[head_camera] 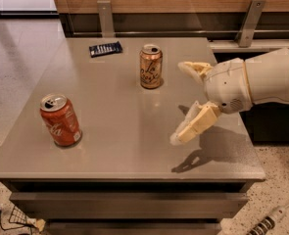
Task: Knock coke can over
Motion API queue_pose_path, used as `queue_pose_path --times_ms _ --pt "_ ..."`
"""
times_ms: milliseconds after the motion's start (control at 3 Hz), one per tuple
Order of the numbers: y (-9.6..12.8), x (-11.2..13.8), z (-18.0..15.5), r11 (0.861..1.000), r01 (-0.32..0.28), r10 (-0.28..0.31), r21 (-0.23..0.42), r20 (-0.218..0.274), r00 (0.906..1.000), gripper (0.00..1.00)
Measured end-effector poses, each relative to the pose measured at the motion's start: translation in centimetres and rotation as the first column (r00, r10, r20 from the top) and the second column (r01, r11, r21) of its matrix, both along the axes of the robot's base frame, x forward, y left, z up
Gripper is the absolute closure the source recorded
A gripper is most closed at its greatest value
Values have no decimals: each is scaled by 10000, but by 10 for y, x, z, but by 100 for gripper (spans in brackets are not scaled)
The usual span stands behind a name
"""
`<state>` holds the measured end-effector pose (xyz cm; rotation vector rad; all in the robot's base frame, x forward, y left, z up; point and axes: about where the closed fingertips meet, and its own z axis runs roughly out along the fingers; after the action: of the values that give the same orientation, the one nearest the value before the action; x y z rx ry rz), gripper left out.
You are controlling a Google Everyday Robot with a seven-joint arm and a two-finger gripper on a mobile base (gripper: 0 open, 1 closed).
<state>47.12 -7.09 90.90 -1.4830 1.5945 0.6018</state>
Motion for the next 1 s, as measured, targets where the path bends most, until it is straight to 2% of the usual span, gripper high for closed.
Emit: queue_pose_path --times_ms 333,1000 --pt "47 -2 8 9970 417 -446 658 436 9981 0" --pt "48 -3 7 9966 464 -488 678 345 9982 0"
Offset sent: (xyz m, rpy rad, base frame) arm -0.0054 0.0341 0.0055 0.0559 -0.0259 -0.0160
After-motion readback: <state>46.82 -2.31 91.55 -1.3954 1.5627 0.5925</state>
